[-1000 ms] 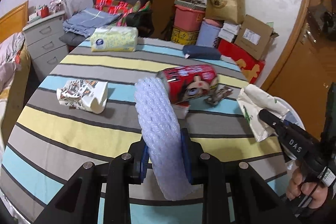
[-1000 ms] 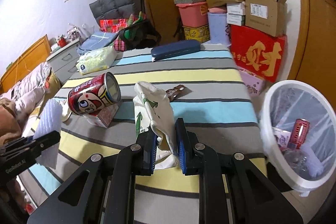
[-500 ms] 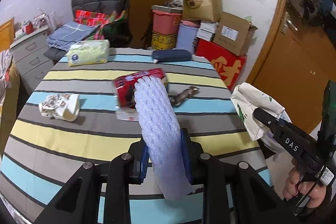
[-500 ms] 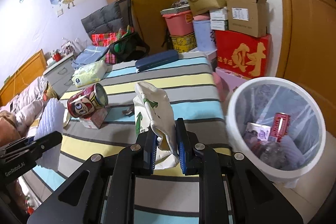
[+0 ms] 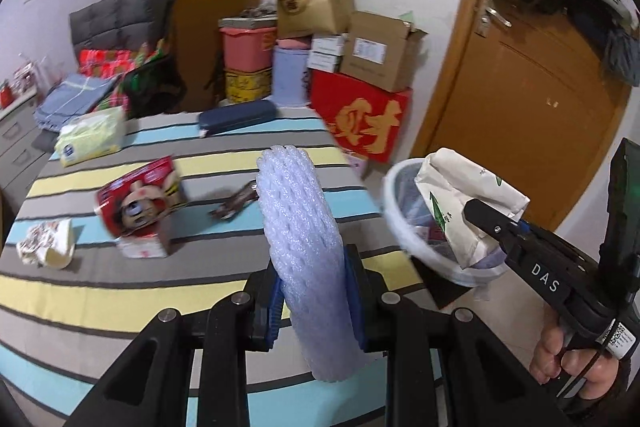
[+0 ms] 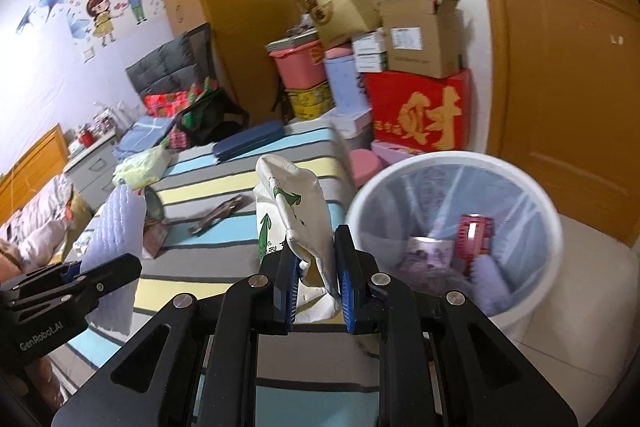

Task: Collect trash
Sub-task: 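Lift the cloth bag and foam net and carry both over the wastebasket, then open both grippers over the wastebasket to drop the bag and net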

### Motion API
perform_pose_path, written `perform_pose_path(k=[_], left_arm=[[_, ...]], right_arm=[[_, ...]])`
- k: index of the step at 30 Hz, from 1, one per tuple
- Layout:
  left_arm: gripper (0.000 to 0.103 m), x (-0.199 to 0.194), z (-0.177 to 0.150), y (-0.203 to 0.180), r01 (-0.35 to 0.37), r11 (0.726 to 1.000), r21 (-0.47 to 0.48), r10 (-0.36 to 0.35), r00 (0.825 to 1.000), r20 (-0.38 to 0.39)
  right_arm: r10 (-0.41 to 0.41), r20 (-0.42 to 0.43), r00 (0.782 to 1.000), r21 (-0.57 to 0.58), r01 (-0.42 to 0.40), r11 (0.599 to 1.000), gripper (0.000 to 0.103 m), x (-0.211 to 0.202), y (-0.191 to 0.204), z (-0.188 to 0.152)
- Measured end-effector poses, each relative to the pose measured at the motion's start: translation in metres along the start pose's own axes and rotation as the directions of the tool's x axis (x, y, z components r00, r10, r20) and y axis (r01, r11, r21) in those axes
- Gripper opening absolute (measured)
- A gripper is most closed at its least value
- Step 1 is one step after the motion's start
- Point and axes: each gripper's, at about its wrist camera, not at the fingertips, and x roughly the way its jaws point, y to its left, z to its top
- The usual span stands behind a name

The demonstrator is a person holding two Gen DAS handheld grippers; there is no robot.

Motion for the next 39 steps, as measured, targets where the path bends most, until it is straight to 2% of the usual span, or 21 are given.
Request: perform_pose_path(k=[11,22,34,39], left_arm=[[0.028,0.023,0.018,-0.066,0.100,0.990,0.100,-0.099,0.995,-0.013],[0.028,0.065,0.030,-0.122,0.189,0.966,0.174,-0.178,0.981,-0.077],[0.028,0.114,0.035,-0.150,0.218,0.956,0.195,-0.190,0.970,-0.152],[0.030,0.122,0.036,-0.155,0.212,0.954,0.211,-0.184,0.972,-0.145]], right_arm=[[-0.113,0.034,0.993,0.069,0.110,0.992,0.018,-0.019,-0.050,0.006],[-0.200,0.013,0.980,0.124,0.197,0.972,0.018,-0.019,-0.090,0.007],[-0.245,-0.047,0.968,0.130,0.249,0.960,0.019,-0.001,-0.117,0.006],[-0.248,-0.068,0.966,0.113,0.255,0.960,0.019,0.006,-0.122,0.007]])
